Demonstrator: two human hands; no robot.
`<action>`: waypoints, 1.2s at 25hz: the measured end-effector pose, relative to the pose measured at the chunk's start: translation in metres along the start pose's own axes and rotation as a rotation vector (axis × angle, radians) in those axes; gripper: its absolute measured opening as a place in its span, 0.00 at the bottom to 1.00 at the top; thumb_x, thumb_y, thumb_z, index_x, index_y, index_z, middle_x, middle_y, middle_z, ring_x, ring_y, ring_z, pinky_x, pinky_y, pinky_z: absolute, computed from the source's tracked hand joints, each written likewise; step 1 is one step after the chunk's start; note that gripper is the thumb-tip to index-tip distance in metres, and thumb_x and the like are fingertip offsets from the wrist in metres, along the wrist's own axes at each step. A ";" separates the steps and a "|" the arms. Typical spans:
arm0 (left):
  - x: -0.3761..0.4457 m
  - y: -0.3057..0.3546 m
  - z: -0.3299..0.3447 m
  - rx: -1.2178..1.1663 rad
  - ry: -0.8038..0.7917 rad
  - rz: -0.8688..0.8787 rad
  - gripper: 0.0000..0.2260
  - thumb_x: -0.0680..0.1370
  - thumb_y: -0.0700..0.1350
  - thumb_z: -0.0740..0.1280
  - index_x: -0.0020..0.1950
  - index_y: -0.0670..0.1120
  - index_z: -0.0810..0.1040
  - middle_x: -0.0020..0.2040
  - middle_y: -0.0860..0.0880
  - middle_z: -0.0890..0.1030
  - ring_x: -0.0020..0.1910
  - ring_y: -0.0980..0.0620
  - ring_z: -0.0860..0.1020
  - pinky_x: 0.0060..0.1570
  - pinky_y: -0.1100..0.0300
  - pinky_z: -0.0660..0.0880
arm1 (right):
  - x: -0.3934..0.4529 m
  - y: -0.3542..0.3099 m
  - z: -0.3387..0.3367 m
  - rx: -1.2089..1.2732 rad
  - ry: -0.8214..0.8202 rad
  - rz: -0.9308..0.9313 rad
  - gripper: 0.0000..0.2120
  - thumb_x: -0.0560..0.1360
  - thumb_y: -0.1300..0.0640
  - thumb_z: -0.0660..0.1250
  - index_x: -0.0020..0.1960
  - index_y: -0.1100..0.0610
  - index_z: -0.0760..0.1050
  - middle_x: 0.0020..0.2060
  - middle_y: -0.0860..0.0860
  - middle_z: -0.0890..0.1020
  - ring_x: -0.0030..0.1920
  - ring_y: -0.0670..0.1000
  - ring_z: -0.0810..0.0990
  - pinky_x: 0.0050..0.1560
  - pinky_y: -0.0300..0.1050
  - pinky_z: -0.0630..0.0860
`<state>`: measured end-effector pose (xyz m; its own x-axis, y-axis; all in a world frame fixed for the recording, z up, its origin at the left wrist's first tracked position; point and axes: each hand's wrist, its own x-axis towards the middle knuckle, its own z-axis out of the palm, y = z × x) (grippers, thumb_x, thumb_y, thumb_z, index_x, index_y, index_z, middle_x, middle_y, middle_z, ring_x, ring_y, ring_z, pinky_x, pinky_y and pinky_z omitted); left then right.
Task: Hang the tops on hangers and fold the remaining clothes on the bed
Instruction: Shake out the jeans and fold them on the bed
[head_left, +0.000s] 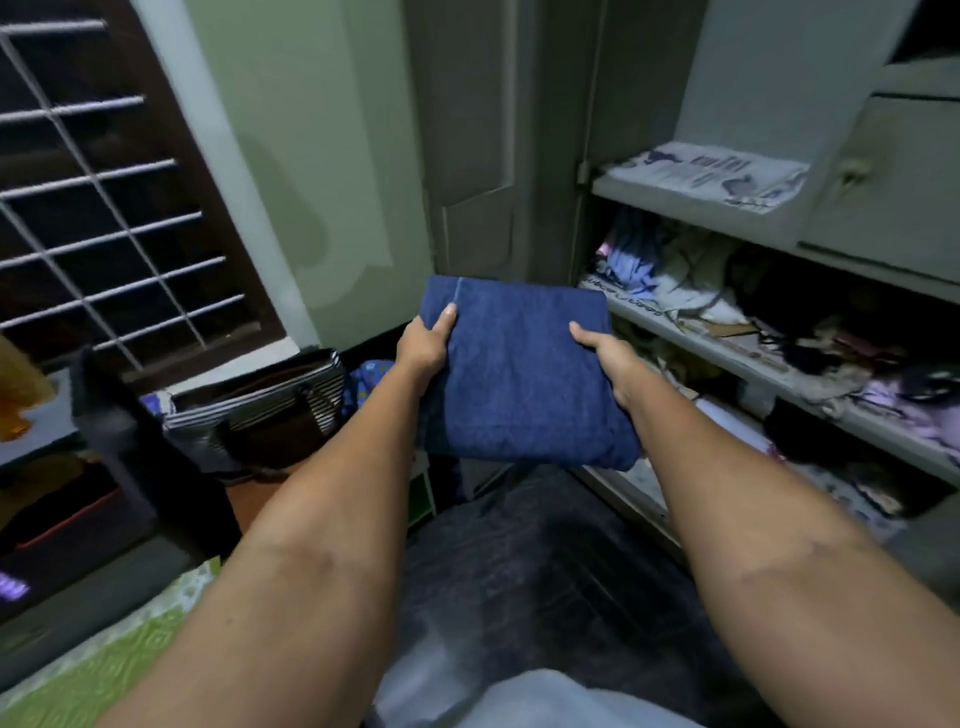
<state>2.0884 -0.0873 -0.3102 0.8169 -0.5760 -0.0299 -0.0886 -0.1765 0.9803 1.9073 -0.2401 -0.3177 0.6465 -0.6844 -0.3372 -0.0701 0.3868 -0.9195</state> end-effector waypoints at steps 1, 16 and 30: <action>0.012 0.008 0.008 0.009 -0.032 0.013 0.21 0.79 0.54 0.64 0.65 0.41 0.75 0.61 0.44 0.79 0.59 0.46 0.77 0.63 0.50 0.72 | 0.000 -0.010 -0.005 0.021 0.025 -0.017 0.15 0.75 0.50 0.69 0.56 0.59 0.79 0.50 0.54 0.84 0.49 0.54 0.83 0.43 0.46 0.78; 0.246 0.145 0.247 -0.036 -0.533 0.120 0.21 0.81 0.54 0.60 0.69 0.44 0.69 0.62 0.48 0.76 0.58 0.48 0.76 0.55 0.55 0.70 | 0.165 -0.186 -0.165 0.101 0.409 -0.224 0.21 0.72 0.48 0.72 0.59 0.59 0.78 0.52 0.56 0.83 0.52 0.57 0.83 0.58 0.56 0.77; 0.488 0.250 0.489 -0.046 -0.764 0.322 0.23 0.80 0.56 0.60 0.70 0.43 0.68 0.62 0.47 0.76 0.61 0.47 0.75 0.62 0.53 0.71 | 0.379 -0.339 -0.310 0.120 0.714 -0.396 0.31 0.68 0.44 0.75 0.63 0.61 0.74 0.54 0.54 0.82 0.51 0.54 0.83 0.54 0.50 0.79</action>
<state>2.1861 -0.8023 -0.1752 0.1420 -0.9792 0.1452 -0.2151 0.1127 0.9701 1.9400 -0.8222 -0.1965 -0.0356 -0.9964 -0.0768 0.1694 0.0697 -0.9831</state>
